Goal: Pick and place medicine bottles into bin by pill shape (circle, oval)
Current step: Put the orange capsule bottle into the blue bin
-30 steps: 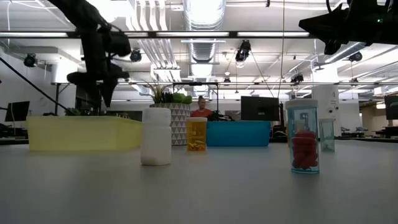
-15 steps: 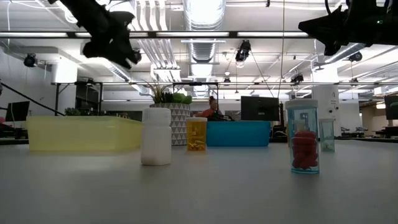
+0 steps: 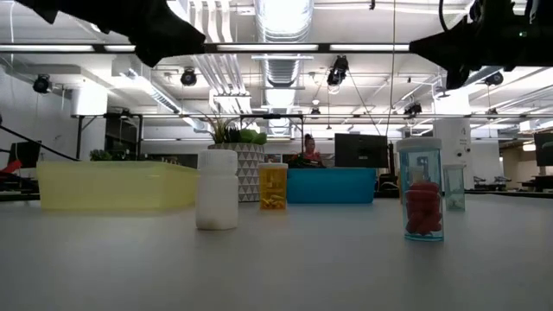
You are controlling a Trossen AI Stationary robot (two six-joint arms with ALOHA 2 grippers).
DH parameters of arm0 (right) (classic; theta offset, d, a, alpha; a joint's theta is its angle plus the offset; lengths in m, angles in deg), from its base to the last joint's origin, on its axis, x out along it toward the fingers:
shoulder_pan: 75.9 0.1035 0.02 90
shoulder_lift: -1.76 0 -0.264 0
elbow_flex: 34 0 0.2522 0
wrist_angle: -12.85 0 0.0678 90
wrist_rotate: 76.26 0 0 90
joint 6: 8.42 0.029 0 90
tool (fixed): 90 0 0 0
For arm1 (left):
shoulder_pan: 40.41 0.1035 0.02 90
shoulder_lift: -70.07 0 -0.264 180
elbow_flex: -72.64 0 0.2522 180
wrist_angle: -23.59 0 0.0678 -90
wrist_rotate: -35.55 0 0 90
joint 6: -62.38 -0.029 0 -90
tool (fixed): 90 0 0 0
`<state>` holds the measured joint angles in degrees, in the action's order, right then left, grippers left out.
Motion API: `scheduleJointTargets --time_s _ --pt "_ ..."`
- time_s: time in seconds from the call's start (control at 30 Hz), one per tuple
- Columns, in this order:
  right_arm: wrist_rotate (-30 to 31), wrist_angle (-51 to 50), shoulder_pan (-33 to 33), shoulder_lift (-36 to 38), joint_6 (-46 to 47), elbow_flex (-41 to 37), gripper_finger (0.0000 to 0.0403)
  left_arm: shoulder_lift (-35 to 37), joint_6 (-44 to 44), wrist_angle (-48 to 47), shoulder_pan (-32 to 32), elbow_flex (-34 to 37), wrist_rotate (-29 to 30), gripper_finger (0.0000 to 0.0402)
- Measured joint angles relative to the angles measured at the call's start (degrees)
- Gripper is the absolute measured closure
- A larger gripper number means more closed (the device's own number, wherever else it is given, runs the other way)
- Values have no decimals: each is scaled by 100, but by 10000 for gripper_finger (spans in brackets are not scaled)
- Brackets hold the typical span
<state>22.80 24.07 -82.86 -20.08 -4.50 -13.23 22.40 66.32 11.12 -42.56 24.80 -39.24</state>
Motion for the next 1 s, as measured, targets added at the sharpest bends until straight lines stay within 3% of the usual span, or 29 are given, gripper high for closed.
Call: scheduleJointTargets --time_s 0.13,0.33,0.67,1.0 --pt "5 492 9 -353 48 78 394 161 -1023 797 0 320 -169 259" --pt "7 582 9 -1006 152 566 394 442 -1743 1158 0 616 -178 259" --pt "3 451 43 -2427 80 1677 394 1044 -2106 1163 2 999 -188 259" --pt "0 546 110 -4123 -153 2882 394 1385 -1675 1095 -11 1117 -206 259"
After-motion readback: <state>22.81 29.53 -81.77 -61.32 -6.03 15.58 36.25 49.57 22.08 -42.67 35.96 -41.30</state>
